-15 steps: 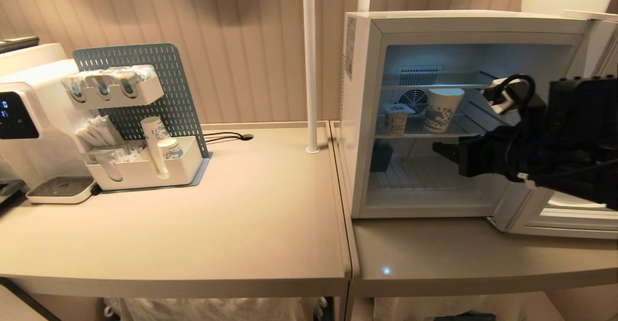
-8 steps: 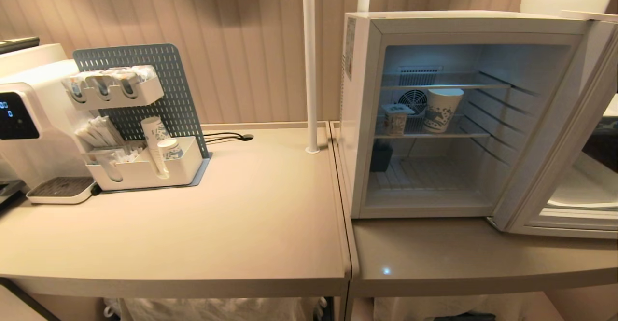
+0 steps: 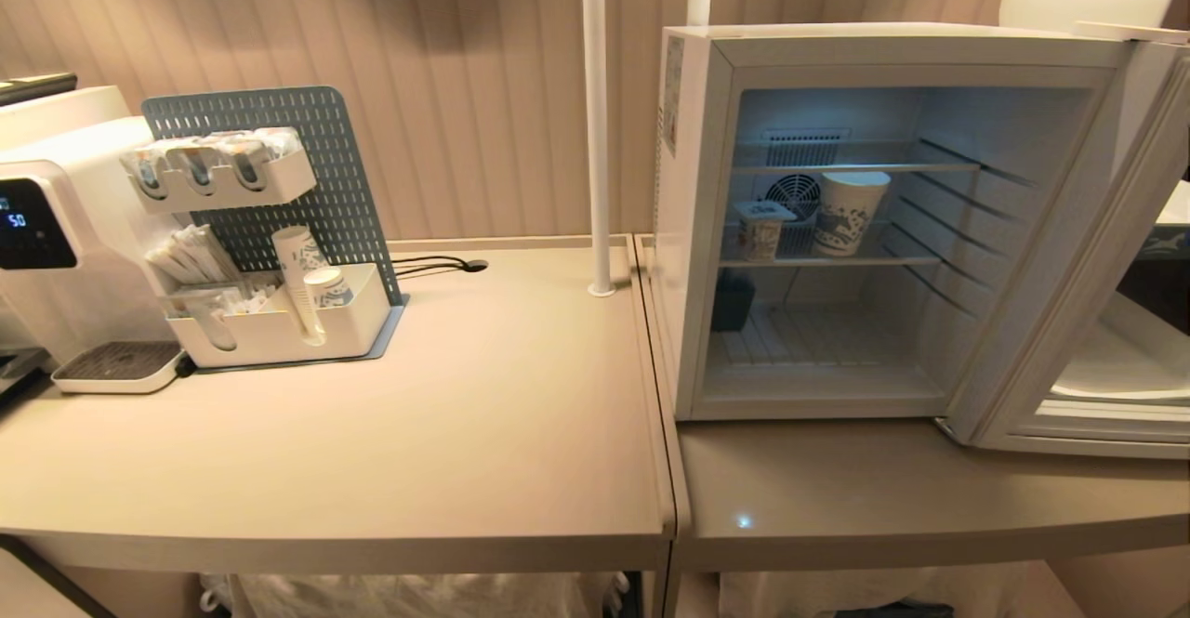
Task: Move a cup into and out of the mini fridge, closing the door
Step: Close the freezer door
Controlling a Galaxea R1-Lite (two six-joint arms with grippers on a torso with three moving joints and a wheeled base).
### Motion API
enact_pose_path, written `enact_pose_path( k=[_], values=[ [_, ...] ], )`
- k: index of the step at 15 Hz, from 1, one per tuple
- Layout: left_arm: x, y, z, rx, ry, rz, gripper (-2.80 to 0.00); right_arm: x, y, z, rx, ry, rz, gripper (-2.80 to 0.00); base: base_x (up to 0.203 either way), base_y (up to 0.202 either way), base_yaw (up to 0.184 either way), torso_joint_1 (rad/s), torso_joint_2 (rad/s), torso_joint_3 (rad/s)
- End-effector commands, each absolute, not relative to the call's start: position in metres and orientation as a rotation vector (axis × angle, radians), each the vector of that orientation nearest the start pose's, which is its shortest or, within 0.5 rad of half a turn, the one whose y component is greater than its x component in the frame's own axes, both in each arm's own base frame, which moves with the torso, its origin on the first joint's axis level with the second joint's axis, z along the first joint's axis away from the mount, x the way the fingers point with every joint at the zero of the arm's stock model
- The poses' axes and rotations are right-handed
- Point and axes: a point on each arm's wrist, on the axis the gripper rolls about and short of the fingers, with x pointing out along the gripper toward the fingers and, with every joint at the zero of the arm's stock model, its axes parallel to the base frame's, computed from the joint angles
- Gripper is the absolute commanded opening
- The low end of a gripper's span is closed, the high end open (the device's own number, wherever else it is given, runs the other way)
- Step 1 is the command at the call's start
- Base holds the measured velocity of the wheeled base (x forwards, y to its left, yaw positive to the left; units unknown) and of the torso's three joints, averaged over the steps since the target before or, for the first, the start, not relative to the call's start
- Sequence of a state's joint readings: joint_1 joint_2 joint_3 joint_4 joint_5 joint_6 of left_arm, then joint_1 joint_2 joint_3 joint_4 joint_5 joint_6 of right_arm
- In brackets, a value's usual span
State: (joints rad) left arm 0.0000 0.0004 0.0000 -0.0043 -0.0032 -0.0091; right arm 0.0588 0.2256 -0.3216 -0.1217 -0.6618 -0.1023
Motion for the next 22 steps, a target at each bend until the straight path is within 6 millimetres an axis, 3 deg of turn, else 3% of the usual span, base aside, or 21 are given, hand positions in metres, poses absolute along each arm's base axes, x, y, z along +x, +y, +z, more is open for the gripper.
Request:
enact_pose_path(
  k=[1,3,5,7,13,18,22],
  values=[
    [-0.023,0.000,0.076,-0.009,-0.005,-0.003,-2.80,-0.049,-0.011,0.140,-0.024,-0.299,-0.412,-2.80,0.000,0.000,0.000,0.000,0.00,0.000],
    [-0.023,0.000,0.076,-0.011,-0.005,-0.003,-2.80,-0.026,-0.005,0.087,-0.086,-0.089,-0.182,-2.80,0.000,0.000,0.000,0.000,0.00,0.000],
    [-0.023,0.000,0.076,-0.009,-0.005,-0.003,-2.80,-0.023,-0.002,0.070,-0.093,0.061,-0.056,-2.80,0.000,0.000,0.000,0.000,0.00,0.000],
    [-0.023,0.000,0.076,-0.009,-0.005,-0.003,-2.80,-0.026,0.000,0.076,-0.087,0.118,0.031,-2.80,0.000,0.000,0.000,0.000,0.00,0.000],
    [-0.023,0.000,0.076,-0.011,-0.005,-0.003,-2.80,-0.028,0.001,0.075,-0.087,0.091,0.028,-2.80,0.000,0.000,0.000,0.000,0.00,0.000],
    [-0.023,0.000,0.076,-0.011,-0.005,-0.003,-2.80,-0.028,0.001,0.075,-0.081,0.097,0.027,-2.80,-0.155,0.000,0.001,0.004,0.00,0.001],
    [-0.023,0.000,0.076,-0.008,-0.005,-0.003,-2.80,-0.028,0.000,0.075,-0.073,0.096,0.026,-2.80,0.000,0.000,0.000,0.000,0.00,0.000]
  ],
)
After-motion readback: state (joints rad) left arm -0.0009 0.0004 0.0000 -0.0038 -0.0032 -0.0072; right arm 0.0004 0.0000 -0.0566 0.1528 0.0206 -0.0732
